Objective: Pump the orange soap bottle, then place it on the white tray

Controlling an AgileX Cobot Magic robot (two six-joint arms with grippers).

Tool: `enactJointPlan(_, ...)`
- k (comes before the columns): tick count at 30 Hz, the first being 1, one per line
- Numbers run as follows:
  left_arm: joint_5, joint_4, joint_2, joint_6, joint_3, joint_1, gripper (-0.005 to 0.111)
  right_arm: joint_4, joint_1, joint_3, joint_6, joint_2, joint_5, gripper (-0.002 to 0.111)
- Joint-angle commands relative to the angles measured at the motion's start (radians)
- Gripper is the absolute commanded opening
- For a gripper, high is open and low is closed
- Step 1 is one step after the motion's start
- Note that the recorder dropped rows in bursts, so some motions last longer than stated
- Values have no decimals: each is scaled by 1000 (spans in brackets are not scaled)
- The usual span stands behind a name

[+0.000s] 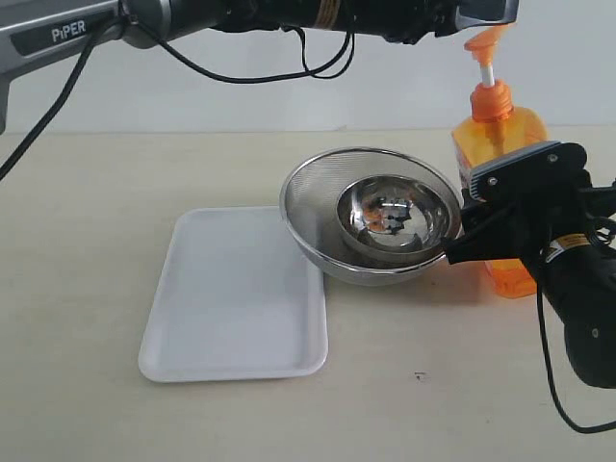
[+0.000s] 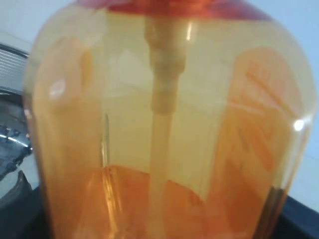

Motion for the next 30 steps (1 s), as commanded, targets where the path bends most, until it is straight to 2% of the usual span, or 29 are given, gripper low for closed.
enactJointPlan(1, -12, -2, 2, -30, -7, 1, 64, -14, -3, -8, -6, -14, -71, 0)
enactJointPlan(10, 4, -2, 24, -30, -7, -17, 64, -20, -1, -8, -3, -14, -72, 0)
enactJointPlan(30, 165, -2, 24, -2, -37, -8, 64, -32, -1, -8, -3, -14, -65, 0)
